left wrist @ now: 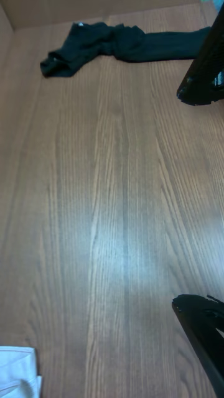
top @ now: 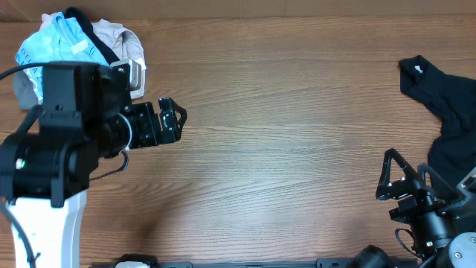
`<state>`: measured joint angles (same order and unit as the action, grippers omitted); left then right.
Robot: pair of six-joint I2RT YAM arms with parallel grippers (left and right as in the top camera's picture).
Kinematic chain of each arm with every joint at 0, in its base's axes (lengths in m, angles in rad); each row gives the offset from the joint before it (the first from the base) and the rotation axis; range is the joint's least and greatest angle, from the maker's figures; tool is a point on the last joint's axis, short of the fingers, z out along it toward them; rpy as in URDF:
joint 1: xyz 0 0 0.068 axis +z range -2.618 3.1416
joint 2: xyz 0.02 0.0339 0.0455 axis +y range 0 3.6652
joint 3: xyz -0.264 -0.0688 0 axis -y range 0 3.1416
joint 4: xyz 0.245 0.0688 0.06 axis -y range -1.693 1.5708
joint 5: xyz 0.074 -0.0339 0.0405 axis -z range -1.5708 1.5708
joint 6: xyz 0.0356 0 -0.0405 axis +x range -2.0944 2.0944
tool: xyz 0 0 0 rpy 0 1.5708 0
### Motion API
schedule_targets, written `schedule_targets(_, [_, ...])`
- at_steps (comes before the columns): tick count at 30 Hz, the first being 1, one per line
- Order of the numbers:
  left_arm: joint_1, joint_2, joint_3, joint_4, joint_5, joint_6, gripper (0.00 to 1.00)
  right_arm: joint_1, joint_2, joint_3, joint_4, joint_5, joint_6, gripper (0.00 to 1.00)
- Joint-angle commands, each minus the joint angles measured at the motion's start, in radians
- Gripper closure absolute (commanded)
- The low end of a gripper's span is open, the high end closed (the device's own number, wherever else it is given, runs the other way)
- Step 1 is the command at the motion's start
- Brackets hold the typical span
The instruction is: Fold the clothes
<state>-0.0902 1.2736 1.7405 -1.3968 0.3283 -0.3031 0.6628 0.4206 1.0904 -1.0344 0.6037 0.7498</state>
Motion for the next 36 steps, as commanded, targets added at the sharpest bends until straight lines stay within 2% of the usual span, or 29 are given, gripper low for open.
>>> schedule_targets(1, [-0.004,0.040,-0.008,0.005,-0.007,0.023,0.00,0.005,-0.006,0.010,-0.032,0.015,-0.011,0.00])
schedule_targets(8, [-0.004,0.125,-0.008,0.006,-0.006,0.023,0.00,0.005,-0.006,0.010,-0.108,0.015,-0.011,0.00])
schedule_targets(17, [-0.004,0.228,-0.008,0.006,-0.007,0.023,0.00,-0.012,-0.017,0.010,-0.112,0.015,-0.011,0.00])
schedule_targets(29, [-0.004,0.346,-0.008,0.006,-0.007,0.023,0.00,-0.322,-0.053,0.010,-0.132,0.015,-0.011,0.00])
schedule_targets(36, [-0.004,0.400,-0.008,0.007,-0.007,0.023,0.00,-0.438,-0.108,0.009,-0.183,0.016,-0.011,0.00])
